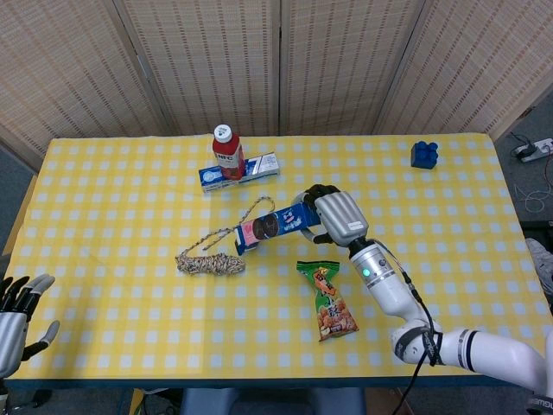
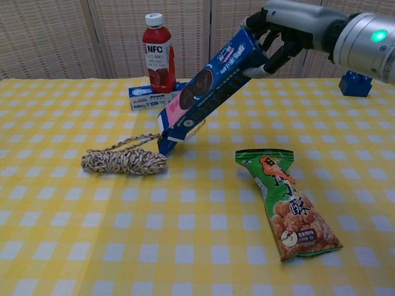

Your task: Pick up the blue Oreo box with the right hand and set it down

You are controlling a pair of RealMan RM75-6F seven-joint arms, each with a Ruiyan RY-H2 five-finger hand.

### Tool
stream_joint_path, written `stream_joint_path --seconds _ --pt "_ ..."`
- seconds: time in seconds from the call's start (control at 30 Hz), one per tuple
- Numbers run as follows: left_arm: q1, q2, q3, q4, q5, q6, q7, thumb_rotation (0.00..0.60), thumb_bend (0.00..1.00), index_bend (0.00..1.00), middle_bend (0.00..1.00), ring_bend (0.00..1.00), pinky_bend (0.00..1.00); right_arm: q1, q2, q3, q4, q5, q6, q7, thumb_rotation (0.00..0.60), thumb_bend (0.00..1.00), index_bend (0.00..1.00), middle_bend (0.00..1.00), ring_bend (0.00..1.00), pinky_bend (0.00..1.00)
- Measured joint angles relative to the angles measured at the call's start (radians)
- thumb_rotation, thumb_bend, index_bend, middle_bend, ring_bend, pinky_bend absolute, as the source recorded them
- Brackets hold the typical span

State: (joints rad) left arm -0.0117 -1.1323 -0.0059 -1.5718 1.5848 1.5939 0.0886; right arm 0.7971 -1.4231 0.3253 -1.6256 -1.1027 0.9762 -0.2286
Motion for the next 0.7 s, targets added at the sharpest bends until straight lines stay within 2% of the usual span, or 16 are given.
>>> stream_joint_path --seconds 0.43,0.7 --pt "-0.008 0.002 -0.001 -0.017 0.011 -0.004 0.016 0.600 0.33 0.20 0.19 0.11 0.05 -0.055 0.119 -0.004 -0.096 -0.089 0.065 0.083 0.600 0.31 0.44 0.37 0.22 0.26" --pt "-0.010 0.004 -0.002 -0.028 0.014 -0.005 0.026 0.600 0.33 0.20 0.19 0.11 0.05 -0.086 0.199 0.002 -0.128 -0.092 0.092 0.108 0.600 0.31 0.44 0.37 0.22 0.26"
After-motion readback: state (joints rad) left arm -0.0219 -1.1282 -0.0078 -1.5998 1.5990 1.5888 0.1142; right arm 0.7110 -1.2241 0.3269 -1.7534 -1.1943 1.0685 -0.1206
